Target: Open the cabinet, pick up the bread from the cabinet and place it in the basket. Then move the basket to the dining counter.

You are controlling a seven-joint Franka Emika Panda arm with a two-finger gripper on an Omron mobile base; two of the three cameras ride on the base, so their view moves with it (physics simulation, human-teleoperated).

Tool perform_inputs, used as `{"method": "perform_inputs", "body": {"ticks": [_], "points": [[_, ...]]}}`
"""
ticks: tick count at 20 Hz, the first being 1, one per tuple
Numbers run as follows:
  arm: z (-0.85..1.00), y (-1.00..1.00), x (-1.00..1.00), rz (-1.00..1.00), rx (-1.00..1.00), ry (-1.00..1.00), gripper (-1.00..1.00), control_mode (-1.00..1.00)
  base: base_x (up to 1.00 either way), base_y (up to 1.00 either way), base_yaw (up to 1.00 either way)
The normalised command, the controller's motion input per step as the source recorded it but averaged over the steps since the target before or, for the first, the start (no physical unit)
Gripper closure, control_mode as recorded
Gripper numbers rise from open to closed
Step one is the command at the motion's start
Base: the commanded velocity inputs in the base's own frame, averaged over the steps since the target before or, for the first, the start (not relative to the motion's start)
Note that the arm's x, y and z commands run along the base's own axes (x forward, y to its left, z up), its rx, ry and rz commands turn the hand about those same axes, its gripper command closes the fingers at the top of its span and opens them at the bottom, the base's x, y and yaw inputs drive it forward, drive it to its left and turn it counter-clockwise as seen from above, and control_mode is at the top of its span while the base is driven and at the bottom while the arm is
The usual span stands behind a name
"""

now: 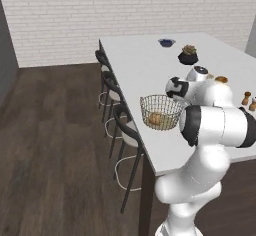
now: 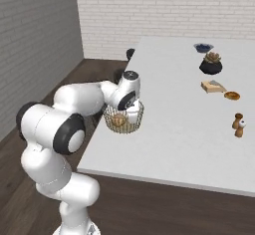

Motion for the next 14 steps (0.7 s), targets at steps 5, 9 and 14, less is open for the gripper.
{"method": "perform_inputs", "body": {"ticks": [5, 9, 14], "points": [[0.70, 0.63, -0.89, -0.02, -0.25, 0.00, -1.00, -1.00, 0.00, 0.00, 0.00], [0.83, 0.22, -0.94, -0.03, -0.04, 0.00, -1.00, -1.00, 0.00, 0.00, 0.00], [0.90, 0.00, -1.00, -0.01, 0.00, -0.03, -1.00, -1.00, 0.00, 0.00, 0.00]]}}
